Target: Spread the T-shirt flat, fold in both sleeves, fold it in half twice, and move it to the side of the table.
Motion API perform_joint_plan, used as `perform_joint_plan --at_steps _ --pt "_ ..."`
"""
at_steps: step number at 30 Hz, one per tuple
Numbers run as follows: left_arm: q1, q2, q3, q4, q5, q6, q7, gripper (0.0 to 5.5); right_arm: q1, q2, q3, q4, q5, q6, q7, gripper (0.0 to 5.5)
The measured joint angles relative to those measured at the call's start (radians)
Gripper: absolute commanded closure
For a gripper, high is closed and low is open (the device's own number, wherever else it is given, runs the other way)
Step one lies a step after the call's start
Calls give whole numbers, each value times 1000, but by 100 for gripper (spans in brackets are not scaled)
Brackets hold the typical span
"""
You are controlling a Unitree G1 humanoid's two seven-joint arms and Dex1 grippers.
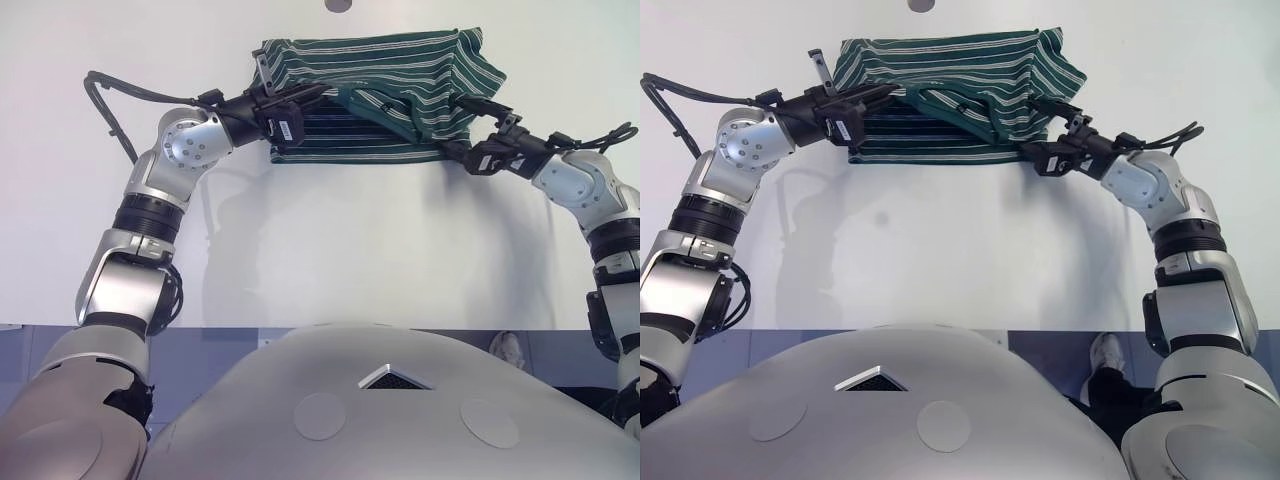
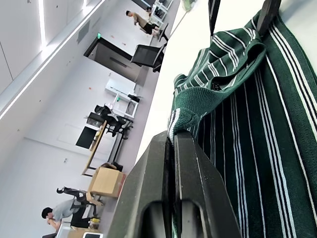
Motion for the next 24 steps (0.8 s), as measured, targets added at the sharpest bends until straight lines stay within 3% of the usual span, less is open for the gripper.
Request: perform_joint_plan --at_steps 17,24 --pt "0 -1 -1 1 6 0 17 550 -11 7 10 30 -18 -13 -27 535" --pt "0 -1 -1 1 7 0 17 550 -11 19 10 30 -14 -13 -26 548"
